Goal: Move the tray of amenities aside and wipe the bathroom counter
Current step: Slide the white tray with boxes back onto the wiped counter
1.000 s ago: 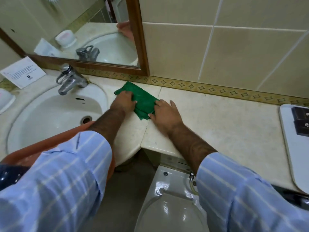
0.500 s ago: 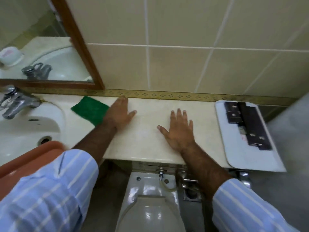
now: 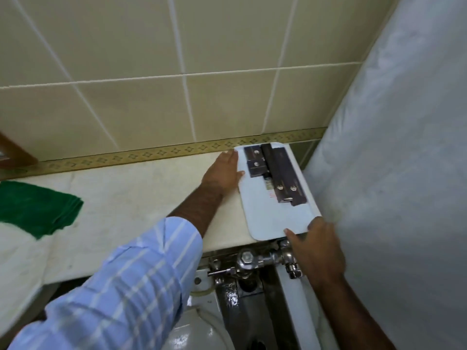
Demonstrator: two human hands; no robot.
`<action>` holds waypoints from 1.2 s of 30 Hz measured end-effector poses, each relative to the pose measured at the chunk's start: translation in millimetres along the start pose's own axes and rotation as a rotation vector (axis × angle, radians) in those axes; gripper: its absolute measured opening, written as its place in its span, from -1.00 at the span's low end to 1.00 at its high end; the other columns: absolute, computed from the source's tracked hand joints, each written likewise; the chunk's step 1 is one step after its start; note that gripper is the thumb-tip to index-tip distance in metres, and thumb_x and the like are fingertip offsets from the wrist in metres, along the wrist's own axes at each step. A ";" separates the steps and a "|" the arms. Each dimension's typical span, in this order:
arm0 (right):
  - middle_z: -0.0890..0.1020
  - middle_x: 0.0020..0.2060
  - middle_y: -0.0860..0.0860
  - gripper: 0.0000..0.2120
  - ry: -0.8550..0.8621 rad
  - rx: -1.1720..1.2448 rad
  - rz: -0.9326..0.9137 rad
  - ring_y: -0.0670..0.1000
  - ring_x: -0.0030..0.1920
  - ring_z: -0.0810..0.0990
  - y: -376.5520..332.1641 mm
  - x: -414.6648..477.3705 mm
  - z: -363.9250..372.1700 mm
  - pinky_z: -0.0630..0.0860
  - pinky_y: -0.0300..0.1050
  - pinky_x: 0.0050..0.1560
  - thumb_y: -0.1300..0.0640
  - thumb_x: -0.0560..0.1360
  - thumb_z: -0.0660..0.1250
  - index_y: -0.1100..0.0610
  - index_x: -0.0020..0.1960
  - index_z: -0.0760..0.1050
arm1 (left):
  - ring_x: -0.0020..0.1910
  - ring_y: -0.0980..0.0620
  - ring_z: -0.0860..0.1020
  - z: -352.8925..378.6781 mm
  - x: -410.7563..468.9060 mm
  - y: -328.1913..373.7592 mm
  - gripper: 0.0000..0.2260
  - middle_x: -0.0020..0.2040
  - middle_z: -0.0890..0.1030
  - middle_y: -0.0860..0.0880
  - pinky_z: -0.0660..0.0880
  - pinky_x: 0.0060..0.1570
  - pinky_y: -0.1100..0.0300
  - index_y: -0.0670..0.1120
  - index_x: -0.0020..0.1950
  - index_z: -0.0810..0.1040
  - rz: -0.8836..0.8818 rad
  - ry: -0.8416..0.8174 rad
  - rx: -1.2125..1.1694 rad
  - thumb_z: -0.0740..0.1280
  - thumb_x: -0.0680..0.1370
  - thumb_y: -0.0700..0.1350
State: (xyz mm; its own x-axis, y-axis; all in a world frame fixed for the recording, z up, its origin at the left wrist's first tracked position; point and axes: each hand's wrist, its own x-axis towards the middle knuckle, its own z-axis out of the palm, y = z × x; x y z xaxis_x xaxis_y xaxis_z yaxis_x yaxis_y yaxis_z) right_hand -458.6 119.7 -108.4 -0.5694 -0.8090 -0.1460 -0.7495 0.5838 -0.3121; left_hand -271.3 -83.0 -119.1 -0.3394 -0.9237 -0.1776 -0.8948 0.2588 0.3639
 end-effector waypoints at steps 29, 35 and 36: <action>0.71 -0.37 0.17 -0.77 -0.163 0.465 -0.041 0.13 -0.31 0.72 -67.6 28.3 -3.2 0.62 -0.09 -0.20 0.16 0.50 0.37 0.26 -0.26 0.65 | -0.47 -0.02 0.71 -49.3 -173.0 -97.1 -0.87 -0.32 0.69 -0.17 0.71 -0.26 0.09 -0.17 -0.25 0.55 -0.858 0.440 -1.006 0.46 0.46 -0.25; 0.75 -0.12 0.14 -0.76 -0.133 0.311 -0.229 0.18 -0.01 0.68 -127.7 41.0 32.2 0.50 -0.10 0.00 0.10 0.55 0.37 0.25 -0.09 0.73 | -0.55 -0.06 0.65 -41.6 -210.3 -143.1 -0.80 -0.51 0.63 -0.10 0.66 -0.42 0.13 -0.19 -0.33 0.49 -0.959 0.489 -1.059 0.44 0.46 -0.30; 0.76 -0.09 0.13 -0.76 -0.117 0.303 -0.242 0.17 0.01 0.68 -135.1 44.4 38.5 0.51 -0.10 0.03 0.08 0.55 0.39 0.24 -0.06 0.74 | -0.56 -0.06 0.65 -38.9 -211.6 -148.7 -0.81 -0.48 0.64 -0.13 0.64 -0.45 0.15 -0.20 -0.33 0.51 -0.970 0.494 -1.055 0.44 0.45 -0.30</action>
State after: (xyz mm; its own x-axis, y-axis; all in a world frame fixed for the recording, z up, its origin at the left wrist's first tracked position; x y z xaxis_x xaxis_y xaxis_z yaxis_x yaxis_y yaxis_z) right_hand -369.6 2.2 -108.9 -0.3331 -0.9332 -0.1350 -0.7136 0.3431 -0.6108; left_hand -55.1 63.0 -100.1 0.5617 -0.6676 -0.4887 -0.0242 -0.6037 0.7968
